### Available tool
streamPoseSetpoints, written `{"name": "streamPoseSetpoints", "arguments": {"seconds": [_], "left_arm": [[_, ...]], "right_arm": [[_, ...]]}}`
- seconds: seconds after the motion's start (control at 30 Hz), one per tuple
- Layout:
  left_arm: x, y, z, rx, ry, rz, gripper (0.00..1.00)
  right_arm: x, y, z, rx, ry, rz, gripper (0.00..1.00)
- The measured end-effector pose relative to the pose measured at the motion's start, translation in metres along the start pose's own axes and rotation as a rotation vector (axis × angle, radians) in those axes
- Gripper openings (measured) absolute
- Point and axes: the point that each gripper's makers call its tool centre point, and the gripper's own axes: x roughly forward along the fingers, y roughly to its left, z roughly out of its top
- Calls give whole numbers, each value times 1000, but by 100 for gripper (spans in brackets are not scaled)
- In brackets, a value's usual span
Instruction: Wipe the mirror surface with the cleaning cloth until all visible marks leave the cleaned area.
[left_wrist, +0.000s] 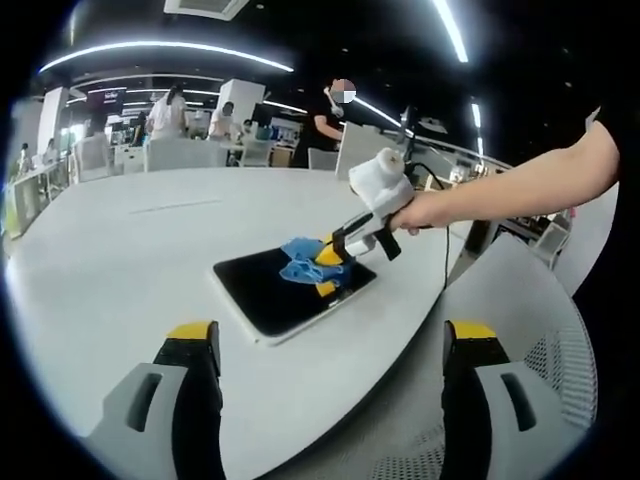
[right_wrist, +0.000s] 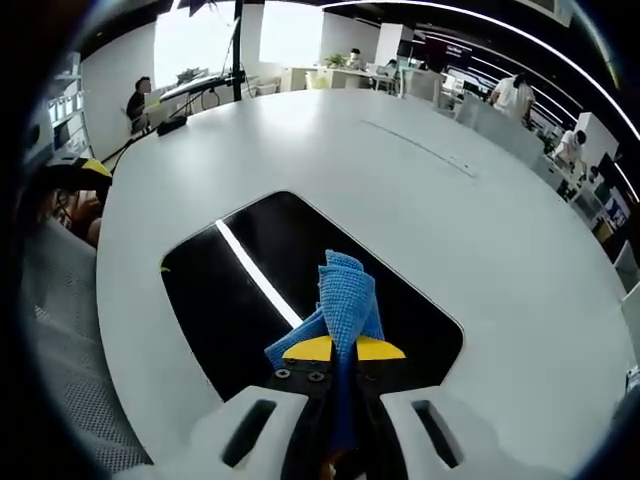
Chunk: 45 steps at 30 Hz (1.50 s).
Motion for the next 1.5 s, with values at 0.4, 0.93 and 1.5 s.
{"name": "streamPoseSetpoints", "arguments": {"seconds": [0.4,0.93,1.5], "left_arm": [[-1,0,-2,2,12,-7,89],[-1,0,-3,7,18,-15,89],[0,0,-3,-8,16,-17,88]], "right_arm": [[-12,18,-10,-36,-4,18,0],[-19,30,-16,-1,-30,8,0],[-29,44,-25,11,-16,29,0]]}}
